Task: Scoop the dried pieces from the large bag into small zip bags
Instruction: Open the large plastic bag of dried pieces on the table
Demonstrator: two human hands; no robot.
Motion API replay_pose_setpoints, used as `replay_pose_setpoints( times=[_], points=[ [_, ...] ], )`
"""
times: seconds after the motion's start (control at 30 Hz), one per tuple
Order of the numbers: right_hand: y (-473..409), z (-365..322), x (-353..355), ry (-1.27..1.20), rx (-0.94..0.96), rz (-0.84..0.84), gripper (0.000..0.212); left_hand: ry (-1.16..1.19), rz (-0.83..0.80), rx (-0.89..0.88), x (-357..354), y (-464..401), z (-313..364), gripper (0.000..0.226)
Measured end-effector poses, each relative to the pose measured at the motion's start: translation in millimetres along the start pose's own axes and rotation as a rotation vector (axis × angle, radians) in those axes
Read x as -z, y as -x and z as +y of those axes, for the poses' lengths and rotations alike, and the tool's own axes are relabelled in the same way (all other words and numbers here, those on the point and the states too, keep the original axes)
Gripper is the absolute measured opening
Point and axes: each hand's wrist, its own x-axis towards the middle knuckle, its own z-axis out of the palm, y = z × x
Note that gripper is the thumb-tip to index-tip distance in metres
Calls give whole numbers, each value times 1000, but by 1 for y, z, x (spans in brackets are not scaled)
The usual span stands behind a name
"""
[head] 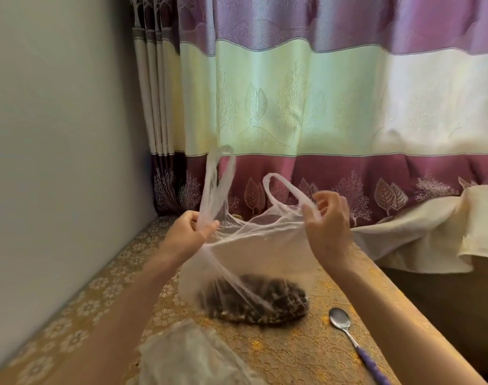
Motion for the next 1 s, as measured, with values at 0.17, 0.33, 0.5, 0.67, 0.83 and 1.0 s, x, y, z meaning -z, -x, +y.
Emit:
replay_pose_setpoints(
  times=[0.17, 0.33, 0.5, 0.67, 0.83, 1.0],
  points=[
    [18, -32, -25, 111, 602, -112, 13, 83, 71, -48, -9, -6, 14, 11],
    [14, -13, -47, 445, 727, -727, 33, 661, -10, 238, -5, -13, 12, 11],
    [10, 31, -37, 564, 658, -733, 48, 1303, -235, 488, 12, -19, -20, 11],
    [2, 74, -13, 641, 256, -746, 46, 1405, -182, 642, 13, -18, -58, 10],
    [14, 104, 13, 322, -117, -852, 59, 1205, -194, 741, 17, -3, -83, 35],
    [21, 121, 17, 228, -448, -934, 36, 972, -93, 770, 18, 4, -101, 40]
  ],
)
